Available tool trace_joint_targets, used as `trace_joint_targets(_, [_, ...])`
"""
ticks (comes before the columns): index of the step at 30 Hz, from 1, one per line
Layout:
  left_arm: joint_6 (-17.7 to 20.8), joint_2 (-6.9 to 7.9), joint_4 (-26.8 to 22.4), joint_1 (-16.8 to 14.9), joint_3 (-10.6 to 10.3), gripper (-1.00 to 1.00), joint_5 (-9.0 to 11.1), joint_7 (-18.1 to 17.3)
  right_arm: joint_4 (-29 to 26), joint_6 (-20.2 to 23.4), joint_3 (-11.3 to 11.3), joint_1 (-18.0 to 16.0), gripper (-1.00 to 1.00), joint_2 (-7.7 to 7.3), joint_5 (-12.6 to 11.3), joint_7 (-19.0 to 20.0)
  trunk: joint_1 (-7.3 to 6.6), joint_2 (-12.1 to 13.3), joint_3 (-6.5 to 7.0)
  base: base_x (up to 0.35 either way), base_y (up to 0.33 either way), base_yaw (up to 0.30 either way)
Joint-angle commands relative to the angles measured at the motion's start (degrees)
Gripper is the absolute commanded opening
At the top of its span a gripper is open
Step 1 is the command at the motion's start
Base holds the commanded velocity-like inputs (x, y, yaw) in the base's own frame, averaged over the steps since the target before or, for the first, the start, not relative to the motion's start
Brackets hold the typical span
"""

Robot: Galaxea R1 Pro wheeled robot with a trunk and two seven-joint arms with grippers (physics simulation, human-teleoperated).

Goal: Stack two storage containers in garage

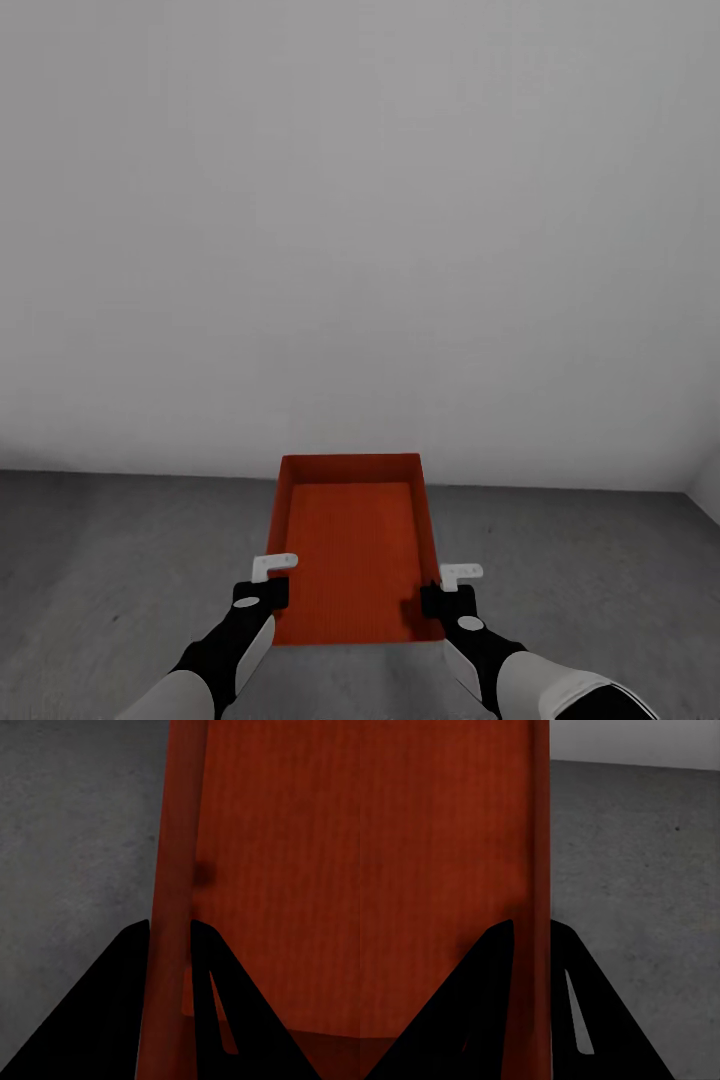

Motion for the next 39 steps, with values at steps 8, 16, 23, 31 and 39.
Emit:
trace_joint_targets(8, [0.4, 1.91, -0.6, -0.1, 1.3, -1.0, -0.4, 0.8, 0.1, -0.1, -1.4, 0.0, -1.0, 0.0, -0.5, -0.2, 1.76, -3.3, -2.24, 0.0, 0.0, 0.0])
trace_joint_targets(16, [0.4, 1.91, -0.6, -0.1, 1.3, -1.0, -0.4, 0.8, 0.1, -0.1, -1.4, 0.0, -1.0, 0.0, -0.5, -0.2, 3.52, -6.5, -4.4, 0.0, 0.0, 0.0])
trace_joint_targets(23, [0.4, 1.91, -0.6, -0.1, 1.3, -1.0, -0.4, 0.9, 0.1, -0.1, -1.4, 0.0, -1.0, 0.0, -0.5, -0.2, 3.52, -6.5, -5.04, 0.0, 0.0, 0.0])
trace_joint_targets(31, [0.4, 1.91, -0.6, -0.1, 1.3, -1.0, -0.4, 0.9, 0.1, -0.1, -1.4, 0.0, -1.0, 0.0, -0.5, -0.2, 3.52, -6.5, -5.76, 0.0, 0.0, 0.0])
trace_joint_targets(39, [0.4, 1.91, -0.6, -0.1, 1.3, -1.0, -0.4, 0.9, 0.1, -0.1, -1.4, 0.0, -1.0, 0.0, -0.5, -0.2, 3.52, -6.5, -6.49, 0.0, 0.0, 0.0])
